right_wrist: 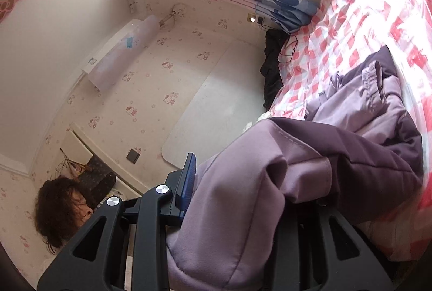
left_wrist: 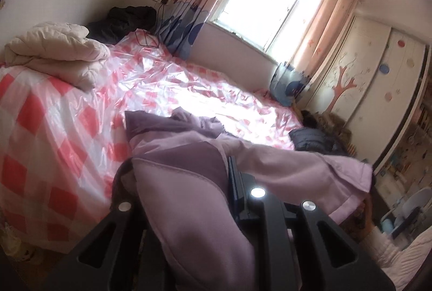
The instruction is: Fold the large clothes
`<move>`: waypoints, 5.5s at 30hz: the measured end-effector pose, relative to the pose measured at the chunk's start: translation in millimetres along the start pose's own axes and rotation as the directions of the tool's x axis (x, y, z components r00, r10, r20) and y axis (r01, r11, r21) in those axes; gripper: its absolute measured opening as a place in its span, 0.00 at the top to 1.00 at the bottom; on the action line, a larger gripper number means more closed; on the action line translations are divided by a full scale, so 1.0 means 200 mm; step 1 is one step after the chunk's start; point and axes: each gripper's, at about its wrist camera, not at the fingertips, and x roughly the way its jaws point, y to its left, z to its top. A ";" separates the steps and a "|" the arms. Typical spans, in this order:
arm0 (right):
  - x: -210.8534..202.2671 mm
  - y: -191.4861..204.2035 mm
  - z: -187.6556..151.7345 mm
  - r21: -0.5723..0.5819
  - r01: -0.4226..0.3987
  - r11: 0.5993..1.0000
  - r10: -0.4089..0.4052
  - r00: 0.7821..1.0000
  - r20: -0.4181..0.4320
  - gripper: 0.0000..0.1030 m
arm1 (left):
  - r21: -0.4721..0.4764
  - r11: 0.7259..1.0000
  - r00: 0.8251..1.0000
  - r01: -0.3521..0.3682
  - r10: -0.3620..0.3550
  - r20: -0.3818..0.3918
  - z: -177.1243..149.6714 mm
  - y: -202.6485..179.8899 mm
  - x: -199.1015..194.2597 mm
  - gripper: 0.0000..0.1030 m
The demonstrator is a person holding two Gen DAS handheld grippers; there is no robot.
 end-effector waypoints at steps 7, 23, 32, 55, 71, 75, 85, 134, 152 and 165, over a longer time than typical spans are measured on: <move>0.12 -0.06 0.17 0.009 -0.008 1.000 0.008 0.999 0.040 0.70 | -0.109 0.991 0.997 0.073 -0.069 0.037 0.14 0.11 0.12 0.83; 0.61 -0.58 0.83 0.135 0.162 0.978 -0.174 0.982 0.080 0.70 | -0.388 0.918 0.996 0.088 -0.085 0.025 0.63 0.58 0.89 0.83; 0.83 -1.28 0.89 0.375 0.374 0.848 -0.403 0.915 -0.002 0.69 | -0.577 0.805 0.983 -0.138 0.039 -0.181 0.31 1.08 1.51 0.79; 1.59 -0.73 0.81 -0.460 0.735 0.498 -0.841 0.539 -0.049 0.07 | -0.092 0.994 0.991 -0.063 0.051 -0.124 0.73 0.24 1.60 0.07; 1.87 -1.34 1.08 -0.362 0.822 0.438 -0.890 0.453 -0.049 0.06 | -0.144 0.928 0.909 -0.343 0.290 -0.299 0.63 0.67 2.15 0.08; 1.90 -1.21 1.05 -0.521 0.806 0.280 -0.923 0.375 0.083 0.07 | -0.042 0.925 0.905 -0.378 0.360 -0.227 0.70 0.62 2.04 0.08; 1.75 -1.64 1.18 -0.300 0.878 0.373 -0.928 0.345 -0.143 0.07 | -0.128 0.905 0.878 -0.406 0.348 -0.330 0.55 0.84 2.16 0.08; 1.23 -1.32 0.75 -0.303 0.898 0.318 -0.939 0.342 0.027 0.06 | 0.134 0.848 0.843 -0.514 0.527 -0.104 0.19 0.49 1.68 0.07; 1.38 -0.96 0.77 -0.378 0.830 0.410 -0.846 0.501 0.181 0.06 | 0.133 0.856 0.860 -0.500 0.509 -0.039 0.12 0.51 1.68 0.07; 1.60 -1.35 0.77 -0.404 0.843 0.355 -0.922 0.388 -0.002 0.06 | 0.123 0.864 0.870 -0.488 0.492 -0.008 0.11 0.49 1.63 0.07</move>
